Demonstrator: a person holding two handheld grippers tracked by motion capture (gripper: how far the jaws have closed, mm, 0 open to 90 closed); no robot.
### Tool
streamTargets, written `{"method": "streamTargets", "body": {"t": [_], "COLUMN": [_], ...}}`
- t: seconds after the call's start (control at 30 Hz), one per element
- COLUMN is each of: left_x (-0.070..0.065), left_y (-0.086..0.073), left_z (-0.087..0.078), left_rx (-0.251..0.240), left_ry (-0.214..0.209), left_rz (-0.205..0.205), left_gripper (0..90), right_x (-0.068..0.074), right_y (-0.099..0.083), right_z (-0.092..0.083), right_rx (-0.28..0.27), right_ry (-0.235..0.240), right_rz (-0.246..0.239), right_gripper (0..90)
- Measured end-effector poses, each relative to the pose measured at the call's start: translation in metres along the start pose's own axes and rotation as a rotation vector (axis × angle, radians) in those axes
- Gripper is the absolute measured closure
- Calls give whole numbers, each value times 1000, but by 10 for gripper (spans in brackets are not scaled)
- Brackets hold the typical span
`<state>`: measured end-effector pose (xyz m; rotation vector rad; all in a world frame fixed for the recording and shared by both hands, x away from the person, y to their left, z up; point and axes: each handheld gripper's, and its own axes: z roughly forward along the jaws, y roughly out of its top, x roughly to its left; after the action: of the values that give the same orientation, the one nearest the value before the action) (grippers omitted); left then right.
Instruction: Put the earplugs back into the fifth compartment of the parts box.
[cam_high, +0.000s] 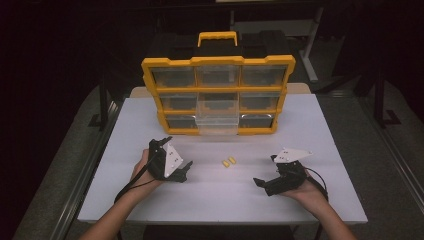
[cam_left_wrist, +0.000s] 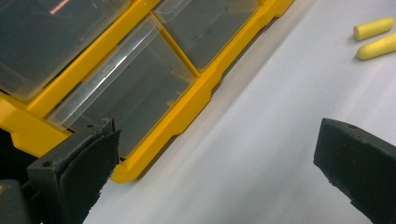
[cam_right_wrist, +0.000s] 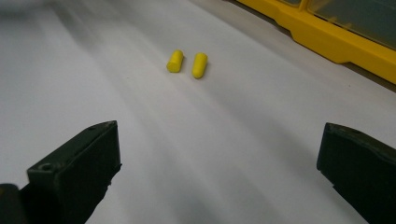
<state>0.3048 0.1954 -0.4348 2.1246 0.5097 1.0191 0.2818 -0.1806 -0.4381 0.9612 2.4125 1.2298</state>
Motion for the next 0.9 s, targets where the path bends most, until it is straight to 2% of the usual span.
{"method": "streamTargets", "body": {"t": [0.13,0.2,0.23,0.33,0.43,0.47,0.5,0.57,0.63,0.67,0.9], "left_x": [2,2,4,7,10,10,10,11,12,13,18], "left_y": [0,0,0,0,0,0,-1,-1,-1,-2,-4], "left_z": [0,0,0,0,-1,-1,0,0,0,0,1], "left_rx": [-5,-5,-13,-19,-18,-18,-20,-23,-24,-23,-22], "left_ry": [-21,-21,-45,-69,-87,-87,-99,-113,-117,-137,-183], "left_rz": [-50,-50,-108,-165,-199,-199,-228,-256,-265,-297,-380], "left_gripper": [0,0,0,0,0,0,0,0,0,0,0], "right_x": [0,0,0,0,0,0,0,0,0,0,0], "right_y": [0,0,0,0,0,0,0,0,0,0,0], "right_z": [0,0,0,0,0,0,0,0,0,0,0], "right_rx": [-1,-1,-1,-1,-1,-1,-1,-1,-1,-1,-1], "right_ry": [0,0,0,0,-1,-1,-1,0,0,0,0], "right_rz": [0,0,0,-1,0,0,0,-1,0,0,0], "right_gripper": [0,0,0,0,0,0,0,0,0,0,0]}}
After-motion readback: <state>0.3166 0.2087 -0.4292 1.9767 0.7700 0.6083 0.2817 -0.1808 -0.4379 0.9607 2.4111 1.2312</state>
